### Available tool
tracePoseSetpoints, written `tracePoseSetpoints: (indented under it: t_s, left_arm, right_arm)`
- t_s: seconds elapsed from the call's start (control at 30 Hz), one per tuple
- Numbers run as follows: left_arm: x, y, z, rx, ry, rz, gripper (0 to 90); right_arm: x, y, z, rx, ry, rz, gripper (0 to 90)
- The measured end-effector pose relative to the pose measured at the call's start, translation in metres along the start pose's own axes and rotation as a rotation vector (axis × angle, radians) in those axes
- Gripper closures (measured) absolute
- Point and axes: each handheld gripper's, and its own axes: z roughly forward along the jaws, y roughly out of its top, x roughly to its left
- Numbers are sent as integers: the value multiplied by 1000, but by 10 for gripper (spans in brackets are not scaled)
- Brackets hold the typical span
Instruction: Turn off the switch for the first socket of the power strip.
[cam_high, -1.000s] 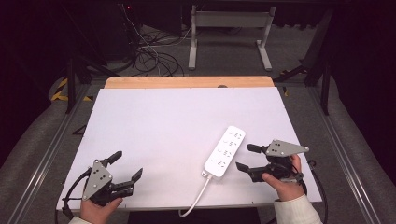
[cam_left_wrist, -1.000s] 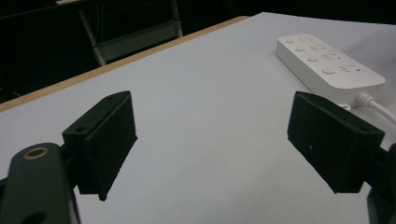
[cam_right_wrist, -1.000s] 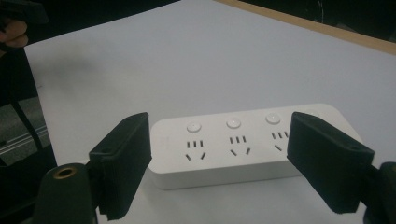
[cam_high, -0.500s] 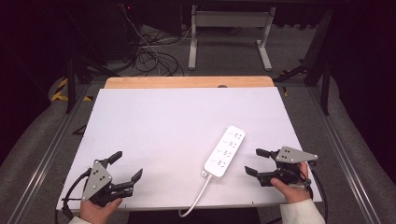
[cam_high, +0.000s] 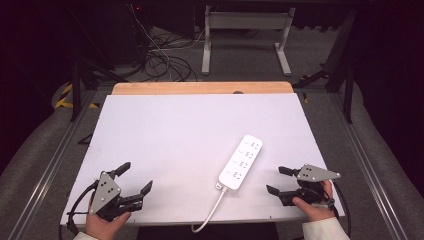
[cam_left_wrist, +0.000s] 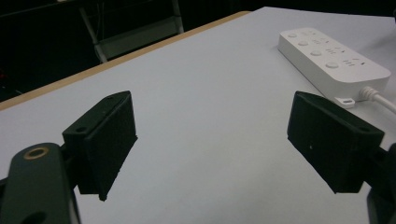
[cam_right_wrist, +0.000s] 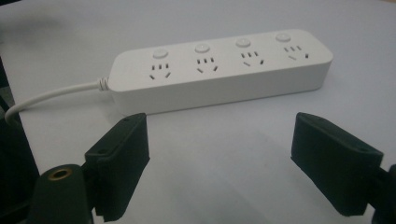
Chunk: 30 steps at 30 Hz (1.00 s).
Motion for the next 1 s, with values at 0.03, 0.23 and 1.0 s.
tracePoseSetpoints:
  t_s: [0.03,0.23,1.0]
  left_arm:
    - [0,0,0,2,-1,0,158]
    - [1,-1,0,13,-4,3,158]
    - [0,0,2,6,-2,3,158]
  right_arm:
    - [0,-2,0,8,-2,2,197]
    - [2,-11,-1,38,-10,9,192]
    - [6,-4,-2,-20,-32,-11,192]
